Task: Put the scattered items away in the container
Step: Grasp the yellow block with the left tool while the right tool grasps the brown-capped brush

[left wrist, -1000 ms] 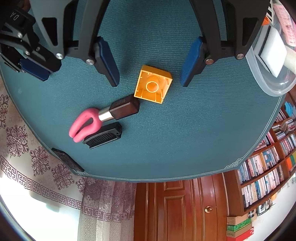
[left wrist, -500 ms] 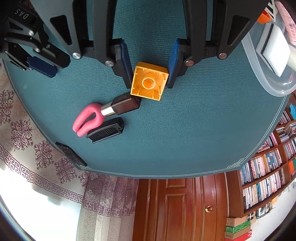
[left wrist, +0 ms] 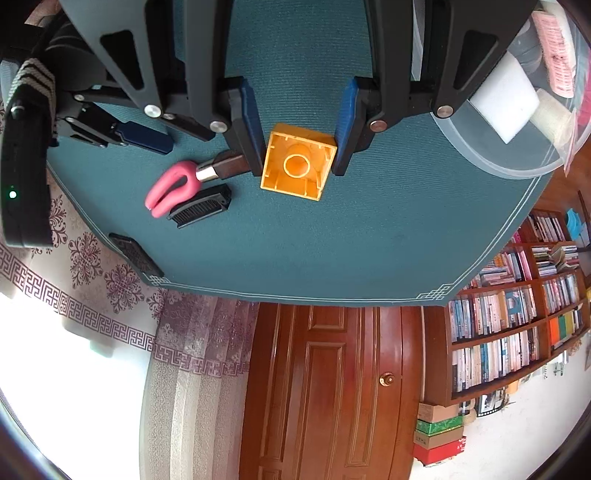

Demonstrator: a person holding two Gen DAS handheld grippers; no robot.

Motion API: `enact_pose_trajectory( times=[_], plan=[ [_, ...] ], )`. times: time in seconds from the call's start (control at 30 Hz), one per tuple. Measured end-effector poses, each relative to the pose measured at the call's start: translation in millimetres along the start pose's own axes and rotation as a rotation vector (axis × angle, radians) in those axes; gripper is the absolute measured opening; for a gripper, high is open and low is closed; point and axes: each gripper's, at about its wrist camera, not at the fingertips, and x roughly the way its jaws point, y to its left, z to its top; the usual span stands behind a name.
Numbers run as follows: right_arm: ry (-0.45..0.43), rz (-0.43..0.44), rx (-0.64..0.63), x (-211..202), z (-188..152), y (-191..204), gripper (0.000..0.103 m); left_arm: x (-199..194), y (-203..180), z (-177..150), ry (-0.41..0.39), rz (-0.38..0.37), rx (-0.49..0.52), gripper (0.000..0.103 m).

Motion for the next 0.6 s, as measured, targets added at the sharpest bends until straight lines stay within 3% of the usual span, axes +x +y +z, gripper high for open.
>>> enact_pose_trajectory(
  times=[0.6],
  plan=[
    [0.02, 0.013, -0.062, 32, 30, 22, 0.067, -2, 5, -1, -0.028, 0.038, -0.043, 0.04]
  ],
)
